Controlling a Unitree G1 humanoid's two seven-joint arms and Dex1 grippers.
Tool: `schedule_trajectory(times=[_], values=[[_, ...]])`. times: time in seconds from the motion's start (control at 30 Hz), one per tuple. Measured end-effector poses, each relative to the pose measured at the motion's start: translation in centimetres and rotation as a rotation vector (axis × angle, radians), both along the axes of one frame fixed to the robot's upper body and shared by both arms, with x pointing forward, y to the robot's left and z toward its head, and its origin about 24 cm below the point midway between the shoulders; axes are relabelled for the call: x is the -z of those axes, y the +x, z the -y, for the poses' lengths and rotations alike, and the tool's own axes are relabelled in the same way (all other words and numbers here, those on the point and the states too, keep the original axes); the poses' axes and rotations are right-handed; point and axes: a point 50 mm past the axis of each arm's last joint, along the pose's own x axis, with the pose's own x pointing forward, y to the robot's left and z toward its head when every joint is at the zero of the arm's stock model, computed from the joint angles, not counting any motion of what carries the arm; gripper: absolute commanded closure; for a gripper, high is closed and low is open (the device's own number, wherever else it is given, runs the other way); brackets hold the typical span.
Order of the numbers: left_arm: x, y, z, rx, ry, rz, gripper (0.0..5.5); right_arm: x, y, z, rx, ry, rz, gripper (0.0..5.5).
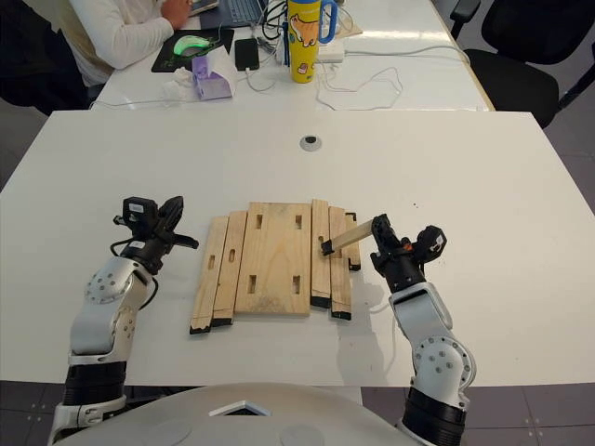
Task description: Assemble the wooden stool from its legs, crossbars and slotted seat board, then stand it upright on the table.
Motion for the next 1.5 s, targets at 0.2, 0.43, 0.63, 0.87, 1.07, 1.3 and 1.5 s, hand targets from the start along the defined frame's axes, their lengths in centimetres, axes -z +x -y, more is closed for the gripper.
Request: schedule_trajectory(times=[0.2, 0.43, 0.63, 0.87, 1.07, 1.3, 1.5], values=[[-0.4, 0.7, -0.1, 0.029, 0.014, 0.002, 5.50, 0.1, 0.2, -0.4, 0.042, -0.005, 0.031, 5.05], [-0.7, 1.0, 0.0, 0.034, 0.013, 0.014, 5.50, 0.6, 0.5, -0.5, 0.038, -0.010, 0.038, 5.05], [-0.6, 1.0, 0.0, 0.030, 0.008, 0.013, 5.50, 1.2, 1.2, -1.0, 0.008, 0.000, 0.038, 5.05], [-0.6, 1.0, 0.0, 0.031, 0.006, 0.012, 5.50, 1.5, 1.5, -1.2, 0.011, -0.059, 0.050, 5.05], [-0.7, 1.0, 0.0, 0.029, 0.002, 0.012, 5.50, 1.4, 1.5, -1.6, -0.007, -0.164, 0.058, 5.05], [-0.7, 1.0, -0.1, 0.024, 0.001, 0.013, 5.50, 1.2, 1.6, -1.9, -0.034, -0.301, 0.087, 5.05], [-0.7, 1.0, 0.0, 0.021, -0.002, 0.014, 5.50, 1.0, 1.8, -1.5, -0.016, -0.403, 0.111, 5.05]])
